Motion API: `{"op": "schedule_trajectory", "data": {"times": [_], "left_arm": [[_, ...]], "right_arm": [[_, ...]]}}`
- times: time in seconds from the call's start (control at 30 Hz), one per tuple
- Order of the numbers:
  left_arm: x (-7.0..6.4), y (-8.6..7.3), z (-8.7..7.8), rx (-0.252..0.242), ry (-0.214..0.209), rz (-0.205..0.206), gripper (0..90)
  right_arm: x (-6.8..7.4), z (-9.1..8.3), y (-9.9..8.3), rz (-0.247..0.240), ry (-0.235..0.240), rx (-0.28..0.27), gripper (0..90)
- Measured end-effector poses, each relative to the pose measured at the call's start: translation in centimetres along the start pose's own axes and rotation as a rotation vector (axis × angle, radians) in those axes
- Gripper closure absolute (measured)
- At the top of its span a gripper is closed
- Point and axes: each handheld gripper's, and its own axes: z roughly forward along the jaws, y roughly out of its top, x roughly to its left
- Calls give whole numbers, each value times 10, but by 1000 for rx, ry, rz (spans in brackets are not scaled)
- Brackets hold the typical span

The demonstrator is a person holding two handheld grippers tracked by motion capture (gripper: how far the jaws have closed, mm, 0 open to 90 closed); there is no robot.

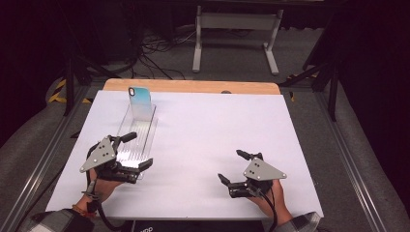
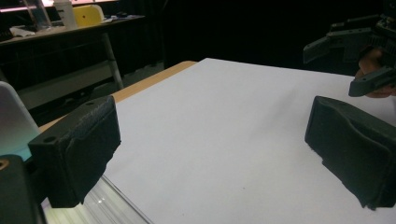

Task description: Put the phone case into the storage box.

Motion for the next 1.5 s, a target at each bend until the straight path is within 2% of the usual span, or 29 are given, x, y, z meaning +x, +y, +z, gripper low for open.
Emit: {"op": "schedule_trajectory", "data": {"times": [0.13, 0.23, 0.27, 0.63, 0.83, 0.9, 1.0, 1.27, 1.37, 1.5], "left_arm": [[-4, -6, 3, 30, -16, -3, 43], [-6, -9, 4, 31, -19, -5, 39], [-7, -10, 4, 49, -20, -5, 36], [-14, -23, 6, 71, -43, -11, 29], [-25, -34, 8, 113, -58, 5, 32], [-26, -37, 8, 118, -63, -8, 34], [-27, -38, 10, 118, -62, 3, 32], [-28, -38, 11, 113, -73, 0, 35], [-30, -39, 10, 127, -83, 12, 34], [-31, -38, 9, 111, -82, 11, 35]], "right_arm": [[1, -2, -2, -2, 2, -2, 95], [1, -2, -3, 0, 10, -2, 95], [1, -2, -3, 1, 11, -2, 95], [5, -5, -10, 7, 14, 3, 92], [8, -6, -11, 6, 21, -5, 91], [8, -6, -12, 9, 23, -8, 91], [8, -5, -13, 5, 22, -3, 91], [9, -6, -12, -4, 15, -15, 95], [10, -6, -11, -8, 13, -14, 101], [13, -4, -10, -6, 13, -10, 107]]}}
